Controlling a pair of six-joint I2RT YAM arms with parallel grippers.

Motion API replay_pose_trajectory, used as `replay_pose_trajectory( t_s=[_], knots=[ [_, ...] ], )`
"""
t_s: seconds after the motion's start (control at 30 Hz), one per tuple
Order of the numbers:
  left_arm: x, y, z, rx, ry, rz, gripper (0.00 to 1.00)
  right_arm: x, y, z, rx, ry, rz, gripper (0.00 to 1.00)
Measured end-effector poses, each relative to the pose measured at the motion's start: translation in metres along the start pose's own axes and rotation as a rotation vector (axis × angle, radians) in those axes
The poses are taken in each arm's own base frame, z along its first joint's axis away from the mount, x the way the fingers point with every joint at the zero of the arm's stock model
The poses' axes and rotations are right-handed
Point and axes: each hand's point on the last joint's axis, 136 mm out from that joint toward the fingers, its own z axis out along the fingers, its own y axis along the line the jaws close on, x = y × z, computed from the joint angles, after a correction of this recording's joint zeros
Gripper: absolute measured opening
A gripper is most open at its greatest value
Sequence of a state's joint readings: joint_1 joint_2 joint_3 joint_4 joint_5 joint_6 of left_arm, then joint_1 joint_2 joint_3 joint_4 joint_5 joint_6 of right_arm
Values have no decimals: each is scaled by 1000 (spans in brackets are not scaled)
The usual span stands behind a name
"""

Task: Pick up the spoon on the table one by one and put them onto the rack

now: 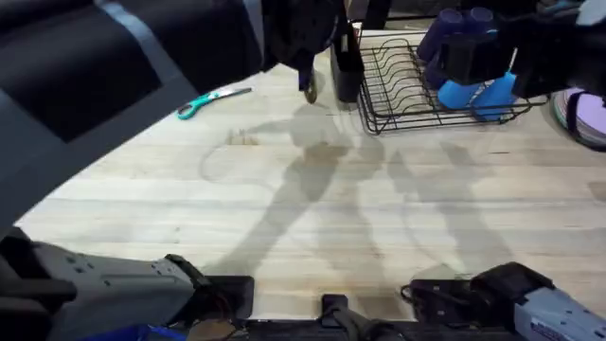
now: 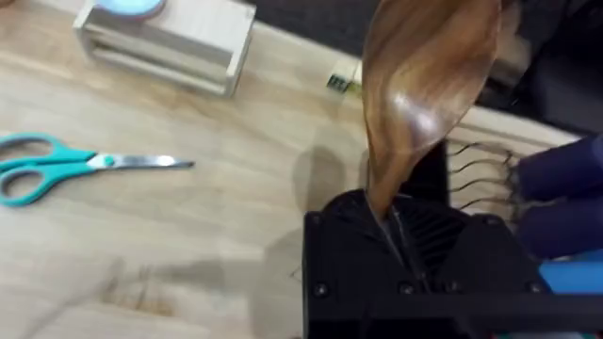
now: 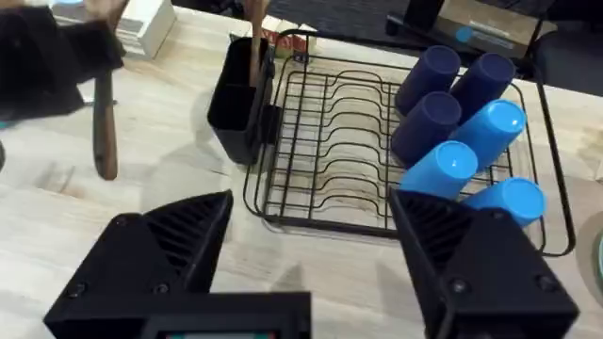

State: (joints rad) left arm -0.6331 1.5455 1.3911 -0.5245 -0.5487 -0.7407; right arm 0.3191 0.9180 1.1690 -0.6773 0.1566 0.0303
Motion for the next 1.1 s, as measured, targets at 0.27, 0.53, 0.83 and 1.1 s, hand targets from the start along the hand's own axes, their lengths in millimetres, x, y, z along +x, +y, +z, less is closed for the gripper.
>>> replay_pose_trajectory(
  t_s=[0.27, 0.53, 0.83, 1.1],
  knots=[
    [-30, -24, -3, 93, -115, -37, 43, 0, 0, 0, 0, 0, 0, 994],
    [-56, -42, -10, 165, -221, -10, 43, 0, 0, 0, 0, 0, 0, 994],
    [-76, -56, -18, 227, -299, -15, 43, 0, 0, 0, 0, 1, 0, 994],
    [-78, -71, -4, 260, -337, -18, 43, 0, 0, 0, 0, 0, 0, 994]
  ],
)
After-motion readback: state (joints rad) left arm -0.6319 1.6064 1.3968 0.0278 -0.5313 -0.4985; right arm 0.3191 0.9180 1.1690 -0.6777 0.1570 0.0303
